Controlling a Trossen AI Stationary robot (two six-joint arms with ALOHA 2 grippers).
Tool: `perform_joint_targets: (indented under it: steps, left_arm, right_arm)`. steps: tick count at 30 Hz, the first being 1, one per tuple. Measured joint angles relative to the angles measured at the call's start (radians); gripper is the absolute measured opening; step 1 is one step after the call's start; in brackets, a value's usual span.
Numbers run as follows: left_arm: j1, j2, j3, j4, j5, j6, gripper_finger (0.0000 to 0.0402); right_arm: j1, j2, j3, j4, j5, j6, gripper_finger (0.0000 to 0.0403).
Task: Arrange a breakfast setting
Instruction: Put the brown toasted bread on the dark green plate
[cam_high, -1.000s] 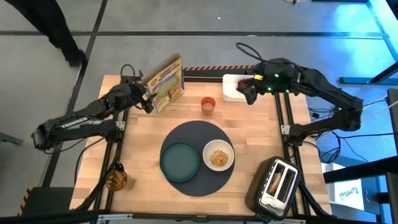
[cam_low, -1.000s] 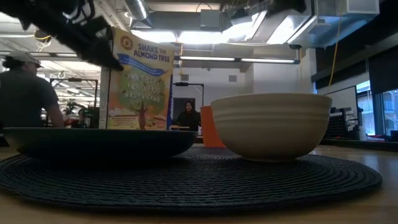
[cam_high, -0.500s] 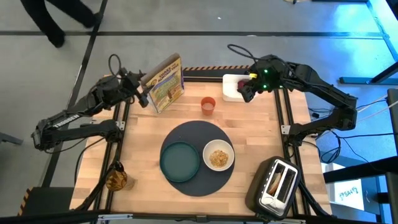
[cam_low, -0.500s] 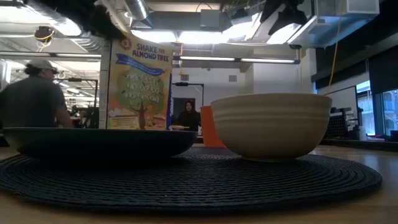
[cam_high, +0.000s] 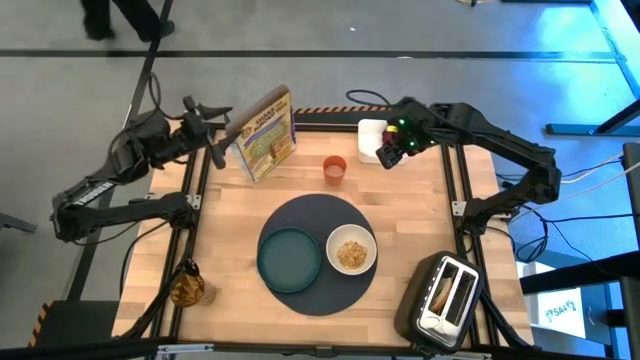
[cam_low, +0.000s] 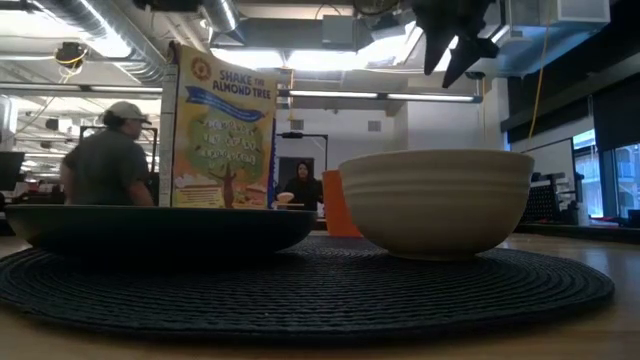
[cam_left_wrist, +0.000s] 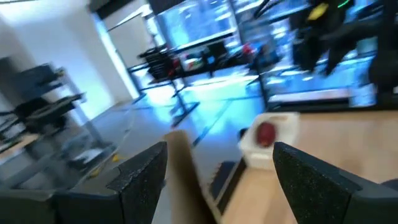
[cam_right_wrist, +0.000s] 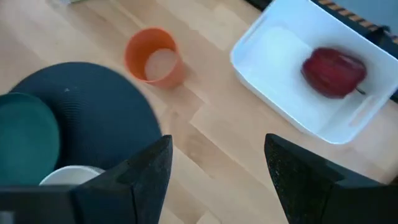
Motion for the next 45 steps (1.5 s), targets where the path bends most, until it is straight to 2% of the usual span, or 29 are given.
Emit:
perform_joint_targets:
  steps: [5, 13, 15, 18, 22, 25, 27, 34, 40, 45]
  left_arm:
    - [-0.03, 0.038, 0.075, -0.03, 0.12, -0.047, 0.0279]
    - [-0.109, 0.152, 0.22, -0.022, 0.142, -0.015, 0.0263]
    - [-0.129, 0.199, 0.227, -0.029, 0.168, -0.021, 0.0262]
    - [-0.162, 0.265, 0.232, -0.034, 0.172, -0.057, 0.0262]
    - [-0.199, 0.302, 0.234, -0.042, 0.154, -0.103, 0.0262]
    - [-0.229, 0.314, 0.234, -0.068, 0.125, -0.096, 0.0262]
    - [-0.243, 0.315, 0.234, -0.079, 0.101, -0.099, 0.0262]
    - [-0.254, 0.34, 0.235, -0.049, 0.019, -0.157, 0.0262]
    - [-0.254, 0.419, 0.234, -0.013, 0.019, -0.218, 0.0262]
    - [-0.266, 0.481, 0.233, 0.036, 0.021, -0.219, 0.0262]
  right_arm:
    - [-0.074, -0.001, 0.0, -0.018, 0.02, 0.08, 0.0245]
    - [-0.236, 0.068, 0.0, 0.006, -0.007, 0.155, 0.0245]
    - [-0.266, 0.106, 0.0, 0.031, -0.029, 0.183, 0.0245]
    - [-0.306, 0.172, 0.0, 0.077, -0.121, 0.182, 0.0245]
    - [-0.346, 0.241, 0.001, 0.132, -0.237, -0.071, 0.0245]
    - [-0.375, 0.286, 0.037, 0.092, -0.223, -0.286, 0.0245]
    - [-0.397, 0.321, 0.077, 0.052, -0.197, -0.335, 0.0245]
    - [-0.434, 0.424, 0.139, 0.009, -0.201, -0.241, 0.0245]
    - [-0.435, 0.439, 0.142, 0.174, -0.28, -0.115, 0.0245]
    - [-0.413, 0.491, 0.146, 0.203, -0.206, -0.062, 0.0245]
